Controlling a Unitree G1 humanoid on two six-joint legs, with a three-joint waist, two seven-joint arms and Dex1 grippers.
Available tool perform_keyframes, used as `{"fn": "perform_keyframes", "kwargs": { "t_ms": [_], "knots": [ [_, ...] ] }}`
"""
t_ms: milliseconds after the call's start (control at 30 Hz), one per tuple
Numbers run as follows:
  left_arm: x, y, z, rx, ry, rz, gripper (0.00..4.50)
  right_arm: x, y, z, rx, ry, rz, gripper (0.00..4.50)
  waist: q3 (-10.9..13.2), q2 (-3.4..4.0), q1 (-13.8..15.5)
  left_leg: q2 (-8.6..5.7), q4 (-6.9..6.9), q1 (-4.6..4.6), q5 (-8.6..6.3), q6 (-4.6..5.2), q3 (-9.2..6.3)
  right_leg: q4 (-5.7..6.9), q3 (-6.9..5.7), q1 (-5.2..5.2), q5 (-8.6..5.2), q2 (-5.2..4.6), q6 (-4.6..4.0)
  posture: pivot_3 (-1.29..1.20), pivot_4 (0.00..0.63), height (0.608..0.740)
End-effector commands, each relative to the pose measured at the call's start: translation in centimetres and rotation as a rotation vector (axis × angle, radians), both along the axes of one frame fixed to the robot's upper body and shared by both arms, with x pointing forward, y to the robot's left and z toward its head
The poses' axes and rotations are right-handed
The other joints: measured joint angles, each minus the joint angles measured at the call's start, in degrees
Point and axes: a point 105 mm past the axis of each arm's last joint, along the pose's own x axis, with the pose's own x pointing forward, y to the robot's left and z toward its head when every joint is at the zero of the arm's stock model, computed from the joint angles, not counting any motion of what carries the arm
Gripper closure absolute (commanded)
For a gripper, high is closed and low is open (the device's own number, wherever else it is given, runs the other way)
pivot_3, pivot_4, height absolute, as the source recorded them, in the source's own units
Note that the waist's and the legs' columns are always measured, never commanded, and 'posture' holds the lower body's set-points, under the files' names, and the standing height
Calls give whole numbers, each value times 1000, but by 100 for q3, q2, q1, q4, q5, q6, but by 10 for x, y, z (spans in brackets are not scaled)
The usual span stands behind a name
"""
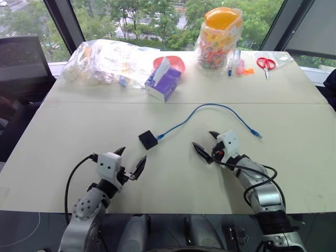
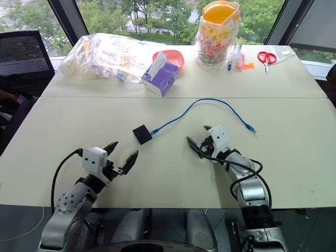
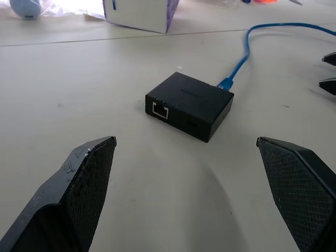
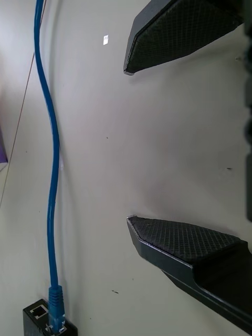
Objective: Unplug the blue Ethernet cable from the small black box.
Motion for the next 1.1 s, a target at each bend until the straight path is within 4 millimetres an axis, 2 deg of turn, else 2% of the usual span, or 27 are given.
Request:
{"fn": "perform_keyframes", "kwargs": {
  "t_ms": [33, 167, 233, 333, 433, 533, 600, 667, 800, 967, 1100],
  "knots": [
    [-1, 2, 5, -20, -2, -30, 33, 2, 4, 19, 30, -33, 21, 0, 0, 1, 0, 0, 0, 0, 0, 0, 0, 0, 0, 0, 0, 0, 1, 0, 150, 740],
    [-7, -2, 10, -42, 31, -99, 33, 10, 13, 37, 63, -16, 100, 0, 20, 14, -25, 0, 0, -1, 0, 0, 2, 2, 2, -1, 0, 0, 0, 0, 150, 740],
    [-9, -1, 16, -47, 45, -135, 33, 17, 16, 53, 63, -13, 182, 0, 31, 16, -23, 0, 2, 0, 1, 1, 2, 6, 4, -3, 1, 0, 0, 0, 150, 740],
    [-8, 2, 23, -44, 57, -170, 33, 20, 22, 66, 41, 29, 341, 0, 57, 26, -18, 0, 3, 0, 2, 2, 1, 10, 3, -6, 2, 2, -1, 0, 150, 740],
    [-2, 8, 31, -44, 50, -164, 33, 13, 34, 82, -16, 62, 565, 0, 65, 27, 2, 1, 0, -2, 2, 2, -6, 9, -3, -4, 1, 6, 3, 0, 150, 740],
    [0, 7, 33, -30, 52, -185, 33, 15, 55, 96, -156, 58, 757, 0, 88, 35, -50, 1, -3, -4, 2, 2, -5, 9, -3, -7, 2, 6, 7, 0, 150, 740],
    [0, 8, 34, -24, 54, -192, 33, 24, 64, 97, -240, 65, 809, 0, 92, 35, -79, 1, -3, -4, 2, 2, 2, 10, -1, -12, 11, 6, 21, 0, 150, 740],
    [0, 9, 36, -21, 50, -193, 33, 46, 77, 92, -408, 37, 800, 0, 94, 34, -150, 1, -3, -2, 2, 2, 1, 14, -2, -12, 12, 6, 23, 0, 150, 740],
    [-5, 13, 39, -5, 51, -206, 33, 68, 103, 92, -522, 33, 849, 0, 97, 31, -176, 2, -4, -3, 5, -3, -2, 29, -2, -23, 13, 9, 24, 0, 150, 740],
    [-10, 14, 42, 21, 56, -236, 33, 72, 125, 73, -739, 40, 941, 0, 101, 29, -155, 1, -11, -13, 6, -7, -2, 54, -3, -46, 14, 6, 27, 0, 150, 740],
    [-13, 12, 44, 25, 53, -234, 33, 71, 132, 65, -824, 75, 978, 0, 106, 28, -165, 0, -15, -15, 14, -21, 4, 92, -1, -71, 14, 4, 28, 0, 150, 740]
  ]
}}
